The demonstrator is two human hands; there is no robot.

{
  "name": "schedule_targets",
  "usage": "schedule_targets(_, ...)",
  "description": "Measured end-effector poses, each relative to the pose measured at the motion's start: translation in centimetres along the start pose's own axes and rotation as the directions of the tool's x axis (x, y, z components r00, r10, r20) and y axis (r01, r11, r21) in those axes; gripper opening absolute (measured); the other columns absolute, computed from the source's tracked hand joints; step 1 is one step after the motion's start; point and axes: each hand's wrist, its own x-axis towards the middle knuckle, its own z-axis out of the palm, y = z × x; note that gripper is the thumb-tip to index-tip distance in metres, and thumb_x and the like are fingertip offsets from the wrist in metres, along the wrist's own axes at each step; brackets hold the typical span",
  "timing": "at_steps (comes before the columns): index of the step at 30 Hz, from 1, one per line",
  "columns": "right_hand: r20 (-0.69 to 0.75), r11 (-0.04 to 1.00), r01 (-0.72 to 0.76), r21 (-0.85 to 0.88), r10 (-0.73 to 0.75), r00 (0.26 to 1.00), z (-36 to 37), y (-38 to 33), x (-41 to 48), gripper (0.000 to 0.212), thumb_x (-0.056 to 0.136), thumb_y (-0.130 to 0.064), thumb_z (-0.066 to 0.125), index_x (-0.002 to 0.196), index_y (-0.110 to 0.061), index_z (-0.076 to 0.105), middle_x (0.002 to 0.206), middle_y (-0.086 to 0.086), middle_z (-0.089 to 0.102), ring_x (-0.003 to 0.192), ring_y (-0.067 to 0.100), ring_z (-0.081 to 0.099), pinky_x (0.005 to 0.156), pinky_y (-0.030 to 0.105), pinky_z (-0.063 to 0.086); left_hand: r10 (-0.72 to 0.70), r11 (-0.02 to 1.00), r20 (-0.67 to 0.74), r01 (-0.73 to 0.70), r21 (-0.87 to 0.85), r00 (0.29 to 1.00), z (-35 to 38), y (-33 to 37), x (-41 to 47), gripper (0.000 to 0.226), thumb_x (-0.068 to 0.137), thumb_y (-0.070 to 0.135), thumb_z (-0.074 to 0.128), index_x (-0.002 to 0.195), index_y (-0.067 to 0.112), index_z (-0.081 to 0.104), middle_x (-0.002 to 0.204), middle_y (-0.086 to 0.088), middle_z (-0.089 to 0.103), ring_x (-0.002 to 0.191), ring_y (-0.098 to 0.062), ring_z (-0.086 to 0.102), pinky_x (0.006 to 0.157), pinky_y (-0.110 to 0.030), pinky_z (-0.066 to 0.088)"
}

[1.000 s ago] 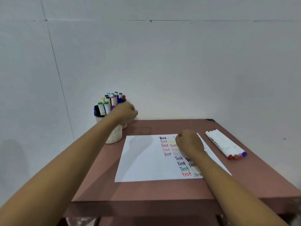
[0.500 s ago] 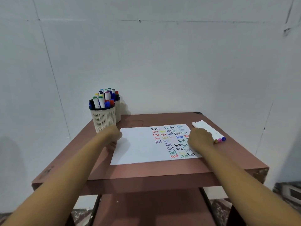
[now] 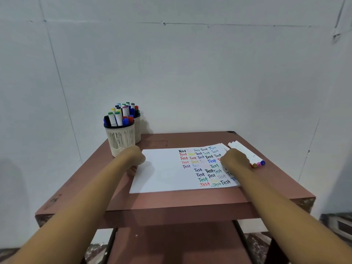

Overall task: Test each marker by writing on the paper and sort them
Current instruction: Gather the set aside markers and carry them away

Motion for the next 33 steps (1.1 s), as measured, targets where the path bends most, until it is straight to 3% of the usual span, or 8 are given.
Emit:
schedule_targets(5, -0.045, 0.993, -0.111, -0.027, 0.110, 0.993, 0.3, -0.5, -0.3, 0.042, 0.090, -0.020, 0.050, 0.131, -0.011, 0.048, 0.136, 0.014, 0.044, 0.125, 0.030, 0.041, 0.098, 0.038, 0.040, 0.000, 1.000, 0.002, 0.000, 0.013, 1.000, 0.0, 0.0, -0.1, 0.025, 0.092, 0.001, 0.039, 0.114, -0.005, 0.048, 0.084, -0.019, 0.056, 0.079, -0.035, 0.061, 0.080, -0.047, 0.056)
schedule_targets(9, -0.032, 0.999, -0.033, 0.039, 0.034, 0.999, 0.0, -0.8, -0.2, 0.052, 0.088, -0.010, 0.049, 0.139, -0.015, 0.042, 0.135, 0.007, 0.053, 0.119, 0.029, 0.052, 0.094, 0.034, 0.045, 0.005, 0.999, -0.004, -0.004, 0.043, 1.000, 0.1, 0.1, -0.2, 0.025, 0.091, 0.001, 0.038, 0.114, -0.005, 0.048, 0.082, -0.019, 0.055, 0.079, -0.035, 0.062, 0.080, -0.046, 0.056)
schedule_targets(13, -0.061, 0.998, 0.064, -0.010, -0.065, 0.996, 0.2, -0.8, 0.0, 0.005, 0.092, -0.011, 0.053, 0.096, -0.013, 0.050, 0.111, 0.008, 0.063, 0.092, 0.026, 0.058, 0.075, 0.032, 0.046, 0.007, 0.995, -0.023, -0.004, 0.098, 1.000, 0.2, 0.4, -0.2, 0.026, 0.092, 0.003, 0.037, 0.112, -0.007, 0.050, 0.086, -0.021, 0.059, 0.077, -0.036, 0.062, 0.081, -0.045, 0.057)
schedule_targets(17, -0.094, 0.996, 0.065, -0.065, -0.071, 0.993, 0.7, -1.2, -0.3, 0.007, 0.091, -0.009, 0.052, 0.098, -0.010, 0.054, 0.103, 0.008, 0.061, 0.100, 0.029, 0.060, 0.077, 0.034, 0.046, 0.032, 0.985, -0.064, -0.020, 0.172, 0.997, 0.3, 0.6, 0.1, 0.025, 0.092, 0.004, 0.038, 0.113, -0.003, 0.049, 0.081, -0.017, 0.058, 0.073, -0.034, 0.061, 0.076, -0.041, 0.058)
schedule_targets(22, -0.163, 0.970, 0.152, -0.192, -0.184, 0.969, 1.5, -1.2, -0.3, 0.028, 0.090, -0.003, 0.048, 0.117, -0.009, 0.057, 0.120, 0.012, 0.059, 0.113, 0.031, 0.054, 0.086, 0.035, 0.043, 0.067, 0.969, -0.083, -0.045, 0.242, 0.994, 0.4, 0.9, 0.4, 0.025, 0.092, 0.006, 0.038, 0.113, -0.003, 0.050, 0.082, -0.014, 0.053, 0.086, -0.036, 0.066, 0.077, -0.043, 0.058)
schedule_targets(26, -0.181, 0.945, 0.193, -0.264, -0.245, 0.953, 1.7, -1.1, -0.4, 0.031, 0.090, 0.001, 0.047, 0.118, -0.006, 0.057, 0.120, 0.016, 0.058, 0.114, 0.034, 0.053, 0.086, 0.036, 0.045, 0.062, 0.962, -0.077, -0.039, 0.270, 0.995, 0.5, 0.7, 0.8, 0.025, 0.093, 0.006, 0.039, 0.114, -0.002, 0.050, 0.079, -0.012, 0.051, 0.076, -0.033, 0.061, 0.075, -0.040, 0.058)
schedule_targets(30, -0.183, 0.902, 0.272, -0.335, -0.345, 0.920, 1.8, -0.5, -0.2, 0.029, 0.087, 0.001, 0.046, 0.113, -0.006, 0.057, 0.115, 0.015, 0.059, 0.109, 0.032, 0.053, 0.077, 0.031, 0.039, 0.113, 0.924, -0.070, -0.079, 0.375, 0.991, 0.6, 0.7, 1.1, 0.030, 0.092, 0.013, 0.042, 0.118, 0.001, 0.051, 0.112, -0.014, 0.057, 0.095, -0.029, 0.059, 0.086, -0.037, 0.053)
schedule_targets(33, -0.174, 0.888, 0.309, -0.340, -0.382, 0.907, 1.3, -0.6, 0.0, 0.024, 0.086, 0.001, 0.046, 0.106, -0.006, 0.057, 0.110, 0.015, 0.059, 0.106, 0.031, 0.053, 0.074, 0.029, 0.035, 0.160, 0.861, -0.094, -0.092, 0.501, 0.983, 0.9, 0.9, 1.4, 0.031, 0.091, 0.021, 0.044, 0.118, 0.008, 0.054, 0.112, -0.007, 0.058, 0.102, -0.025, 0.057, 0.091, -0.036, 0.049)
